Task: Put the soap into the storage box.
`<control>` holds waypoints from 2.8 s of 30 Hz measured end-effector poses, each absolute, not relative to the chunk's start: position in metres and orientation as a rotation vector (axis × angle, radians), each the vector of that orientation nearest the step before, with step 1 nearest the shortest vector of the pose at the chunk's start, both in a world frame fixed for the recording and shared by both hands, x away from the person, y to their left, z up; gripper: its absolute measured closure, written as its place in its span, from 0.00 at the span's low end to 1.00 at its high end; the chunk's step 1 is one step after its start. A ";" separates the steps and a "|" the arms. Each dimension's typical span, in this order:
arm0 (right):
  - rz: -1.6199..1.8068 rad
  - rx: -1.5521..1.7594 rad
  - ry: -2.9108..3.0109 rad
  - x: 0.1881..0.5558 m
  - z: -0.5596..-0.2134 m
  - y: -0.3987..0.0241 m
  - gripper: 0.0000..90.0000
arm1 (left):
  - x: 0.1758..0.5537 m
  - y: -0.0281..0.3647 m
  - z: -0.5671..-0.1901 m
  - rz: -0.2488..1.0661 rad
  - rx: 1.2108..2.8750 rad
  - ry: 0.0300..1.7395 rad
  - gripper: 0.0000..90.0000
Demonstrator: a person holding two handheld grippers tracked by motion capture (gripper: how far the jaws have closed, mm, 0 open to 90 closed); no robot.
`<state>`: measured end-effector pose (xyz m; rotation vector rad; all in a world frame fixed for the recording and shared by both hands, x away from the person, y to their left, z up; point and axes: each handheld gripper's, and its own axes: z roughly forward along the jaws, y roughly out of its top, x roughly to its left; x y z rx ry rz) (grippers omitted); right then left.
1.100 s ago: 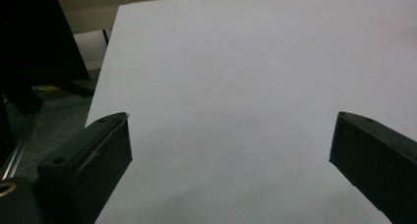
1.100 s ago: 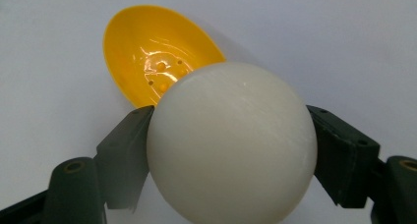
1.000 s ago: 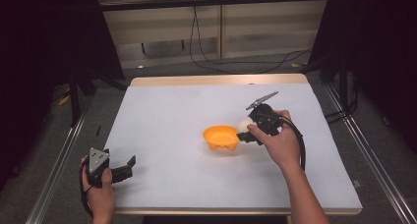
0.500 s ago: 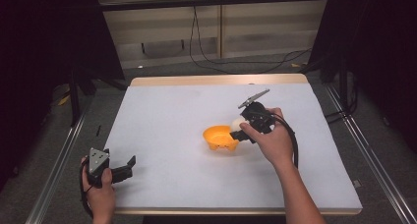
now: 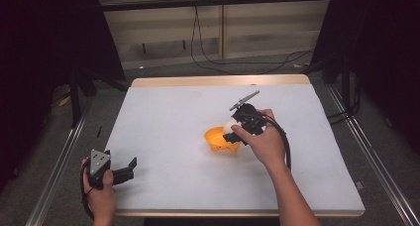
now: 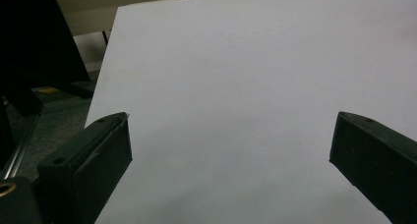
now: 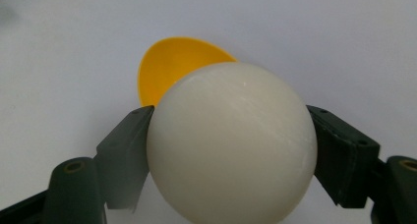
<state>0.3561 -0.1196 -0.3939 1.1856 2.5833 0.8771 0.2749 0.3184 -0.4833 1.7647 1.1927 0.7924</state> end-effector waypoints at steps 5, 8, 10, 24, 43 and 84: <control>0.879 1.204 2.568 0.358 -0.397 -0.115 0.27 | 0.275 0.318 -0.483 0.792 1.767 1.190 0.02; 0.883 1.222 2.541 0.359 -0.400 -0.113 0.27 | 0.275 0.318 -0.483 0.795 1.777 1.188 0.02; 0.879 1.243 2.520 0.359 -0.401 -0.111 0.27 | 0.275 0.318 -0.483 0.797 1.771 1.189 0.02; 0.835 1.292 2.513 0.361 -0.409 -0.100 0.27 | 0.275 0.318 -0.483 0.795 1.775 1.188 0.02; 0.787 1.456 2.424 0.364 -0.422 -0.089 0.27 | 0.275 0.317 -0.483 0.807 1.790 1.183 0.02; 1.040 1.408 2.279 0.332 -0.415 -0.160 0.00 | 0.275 0.317 -0.483 0.805 1.787 1.185 0.02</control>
